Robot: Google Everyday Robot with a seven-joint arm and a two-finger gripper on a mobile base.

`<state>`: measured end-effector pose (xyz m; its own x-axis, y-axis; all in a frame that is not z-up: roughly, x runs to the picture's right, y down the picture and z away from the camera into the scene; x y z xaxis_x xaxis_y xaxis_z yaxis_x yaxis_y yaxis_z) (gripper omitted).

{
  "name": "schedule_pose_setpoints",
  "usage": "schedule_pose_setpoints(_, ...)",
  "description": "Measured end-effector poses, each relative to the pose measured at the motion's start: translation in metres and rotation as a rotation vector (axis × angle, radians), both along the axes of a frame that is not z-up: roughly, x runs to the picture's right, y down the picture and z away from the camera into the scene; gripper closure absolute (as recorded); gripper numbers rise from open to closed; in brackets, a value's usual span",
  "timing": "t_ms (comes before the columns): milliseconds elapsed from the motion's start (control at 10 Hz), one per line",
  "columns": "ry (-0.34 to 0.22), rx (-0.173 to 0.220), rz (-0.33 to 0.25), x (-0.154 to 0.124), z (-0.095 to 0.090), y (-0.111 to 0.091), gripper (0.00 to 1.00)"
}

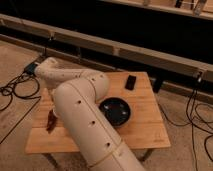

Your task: Place the white sponge in the ceramic bowl

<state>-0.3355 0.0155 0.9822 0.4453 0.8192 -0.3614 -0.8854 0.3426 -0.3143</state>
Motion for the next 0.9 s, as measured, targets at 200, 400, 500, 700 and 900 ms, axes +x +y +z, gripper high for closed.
schedule_pose_setpoints(200, -0.010, -0.009, -0.022, -0.010, 0.005, 0.004, 0.38)
schedule_pose_setpoints(400, -0.014, -0.023, -0.033, -0.013, 0.008, 0.008, 0.56)
schedule_pose_setpoints(500, -0.013, -0.027, -0.033, -0.013, 0.008, 0.007, 0.66)
schedule_pose_setpoints(700, -0.007, -0.033, -0.028, -0.008, 0.004, 0.003, 0.87)
schedule_pose_setpoints(900, -0.003, -0.029, -0.020, -0.002, -0.004, -0.006, 0.99)
